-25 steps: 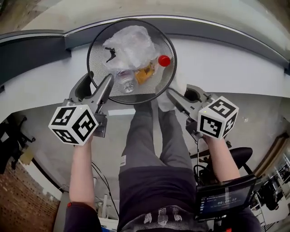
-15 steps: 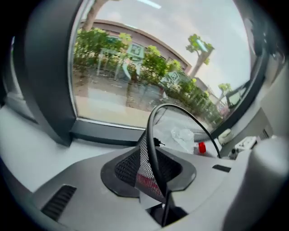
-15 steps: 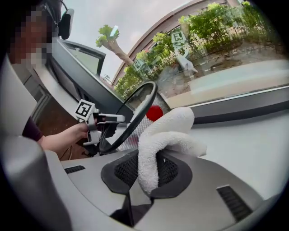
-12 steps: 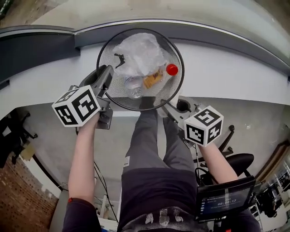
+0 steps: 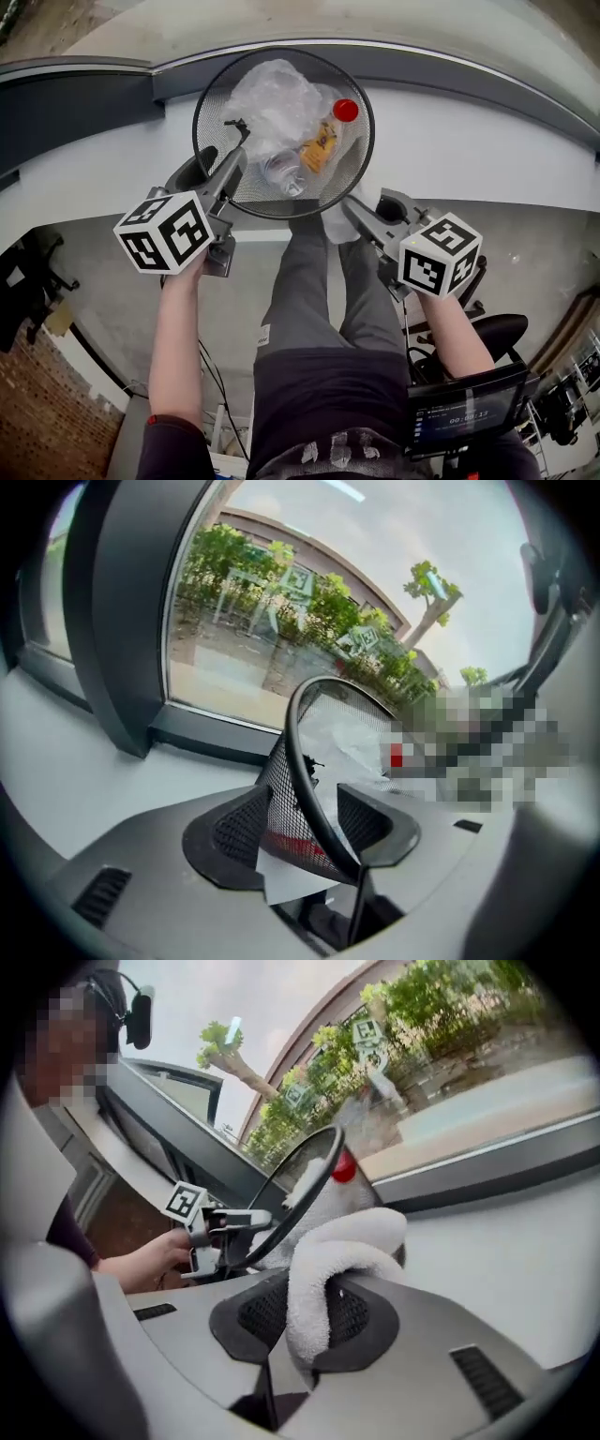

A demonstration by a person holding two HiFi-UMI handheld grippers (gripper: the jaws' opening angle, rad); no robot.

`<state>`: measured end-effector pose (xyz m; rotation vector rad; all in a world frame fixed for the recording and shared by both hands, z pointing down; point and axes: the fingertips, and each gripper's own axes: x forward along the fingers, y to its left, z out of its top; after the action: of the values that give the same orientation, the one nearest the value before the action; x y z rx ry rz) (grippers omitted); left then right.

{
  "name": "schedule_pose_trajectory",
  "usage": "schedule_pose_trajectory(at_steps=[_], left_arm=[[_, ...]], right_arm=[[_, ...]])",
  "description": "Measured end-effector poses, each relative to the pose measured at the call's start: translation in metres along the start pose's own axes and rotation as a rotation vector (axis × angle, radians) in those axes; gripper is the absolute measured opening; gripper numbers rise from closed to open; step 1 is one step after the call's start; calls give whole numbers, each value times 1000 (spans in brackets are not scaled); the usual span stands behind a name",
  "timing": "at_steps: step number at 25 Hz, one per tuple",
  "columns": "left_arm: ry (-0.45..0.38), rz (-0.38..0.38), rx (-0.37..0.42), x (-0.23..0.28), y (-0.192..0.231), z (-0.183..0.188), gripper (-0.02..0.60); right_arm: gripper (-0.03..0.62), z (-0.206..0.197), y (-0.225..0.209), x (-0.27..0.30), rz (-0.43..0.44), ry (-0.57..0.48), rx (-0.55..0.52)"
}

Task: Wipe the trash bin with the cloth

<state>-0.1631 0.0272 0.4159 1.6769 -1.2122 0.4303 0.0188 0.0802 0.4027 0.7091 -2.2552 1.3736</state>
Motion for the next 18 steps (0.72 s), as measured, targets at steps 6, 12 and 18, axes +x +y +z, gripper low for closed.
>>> schedule_pose_trajectory(at_steps=[6,12,18], left_arm=[[59,9,364,7,-1,24,235],[56,5,34,4,12,18,99],[-33,28,-173,-18,13,1,87]], right_arm=[[63,60,-43,-18,-136,-116,-54],[63,1,-29,12,-148,-17,0],[63,-57,18,41,41,42,254]])
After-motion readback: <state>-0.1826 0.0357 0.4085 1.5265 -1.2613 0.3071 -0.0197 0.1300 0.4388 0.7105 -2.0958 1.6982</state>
